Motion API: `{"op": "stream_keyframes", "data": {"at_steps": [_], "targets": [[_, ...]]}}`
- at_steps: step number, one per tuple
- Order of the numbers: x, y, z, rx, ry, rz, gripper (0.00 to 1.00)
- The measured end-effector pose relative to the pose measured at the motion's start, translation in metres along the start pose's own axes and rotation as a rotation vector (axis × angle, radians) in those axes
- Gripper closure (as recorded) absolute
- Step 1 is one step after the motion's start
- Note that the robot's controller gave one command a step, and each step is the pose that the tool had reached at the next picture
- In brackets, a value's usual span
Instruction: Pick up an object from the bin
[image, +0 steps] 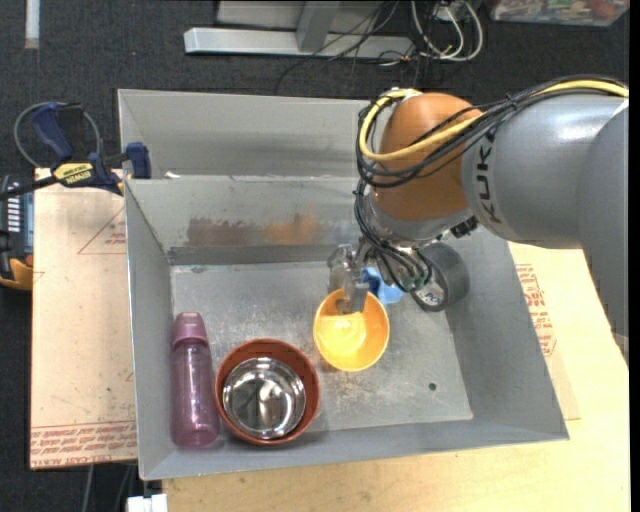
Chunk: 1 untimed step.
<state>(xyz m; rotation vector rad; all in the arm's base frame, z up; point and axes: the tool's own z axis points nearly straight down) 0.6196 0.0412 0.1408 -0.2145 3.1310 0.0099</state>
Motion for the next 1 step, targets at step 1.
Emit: {"op": "stream_keyframes", "data": {"at_steps": [1], "targets": [[-0.0014, 0.0004, -0.0172, 0.0, -0.005, 0.0, 1.0]]}}
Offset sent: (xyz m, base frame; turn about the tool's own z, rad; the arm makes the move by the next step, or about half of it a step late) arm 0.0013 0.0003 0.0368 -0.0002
